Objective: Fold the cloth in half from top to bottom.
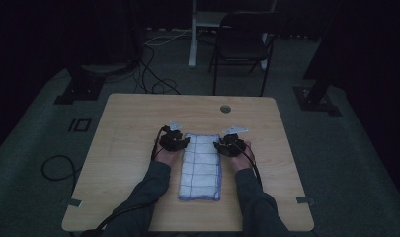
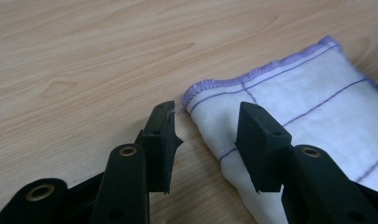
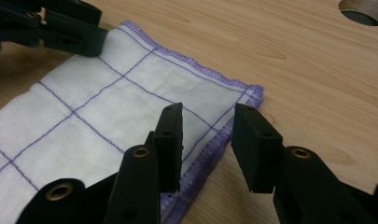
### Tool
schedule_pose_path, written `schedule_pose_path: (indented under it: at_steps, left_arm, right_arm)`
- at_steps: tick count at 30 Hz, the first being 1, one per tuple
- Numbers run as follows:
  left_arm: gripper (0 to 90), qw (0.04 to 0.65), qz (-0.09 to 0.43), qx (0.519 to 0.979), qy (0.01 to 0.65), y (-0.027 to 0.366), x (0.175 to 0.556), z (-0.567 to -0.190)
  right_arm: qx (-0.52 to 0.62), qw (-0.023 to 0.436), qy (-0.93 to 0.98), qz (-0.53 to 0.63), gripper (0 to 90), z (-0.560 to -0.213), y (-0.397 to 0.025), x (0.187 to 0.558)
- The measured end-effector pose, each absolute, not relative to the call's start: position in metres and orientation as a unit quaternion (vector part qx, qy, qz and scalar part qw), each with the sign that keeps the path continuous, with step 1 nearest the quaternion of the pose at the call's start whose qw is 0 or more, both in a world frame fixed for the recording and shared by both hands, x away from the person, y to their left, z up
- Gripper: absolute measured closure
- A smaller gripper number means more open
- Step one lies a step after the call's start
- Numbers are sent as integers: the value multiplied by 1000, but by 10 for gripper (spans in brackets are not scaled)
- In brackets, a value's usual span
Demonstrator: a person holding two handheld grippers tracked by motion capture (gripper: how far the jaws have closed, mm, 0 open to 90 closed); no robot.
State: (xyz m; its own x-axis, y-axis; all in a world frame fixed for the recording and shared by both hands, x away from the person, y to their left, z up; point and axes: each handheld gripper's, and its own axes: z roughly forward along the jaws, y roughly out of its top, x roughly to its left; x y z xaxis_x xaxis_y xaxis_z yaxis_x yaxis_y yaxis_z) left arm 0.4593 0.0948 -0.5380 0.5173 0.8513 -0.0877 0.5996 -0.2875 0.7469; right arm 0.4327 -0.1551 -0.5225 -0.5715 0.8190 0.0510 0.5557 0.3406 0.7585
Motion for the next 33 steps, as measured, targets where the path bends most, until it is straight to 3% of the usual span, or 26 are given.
schedule_pose_path:
  at_steps: [9, 23, 29, 33]
  left_arm:
    - [569, 356, 175, 789, 470, 89, 466, -540]
    - [633, 345, 179, 788, 478, 90, 468, -538]
    - [656, 342, 178, 790, 477, 90, 469, -538]
    - [717, 344, 172, 790, 478, 88, 469, -537]
  right_arm:
    - [444, 170, 796, 374, 575, -528, -152, 441]
    - [468, 159, 796, 350, 478, -534, -140, 464]
    - [470, 161, 797, 344, 512, -537, -135, 468]
    - [467, 156, 800, 343, 577, -536, -133, 470]
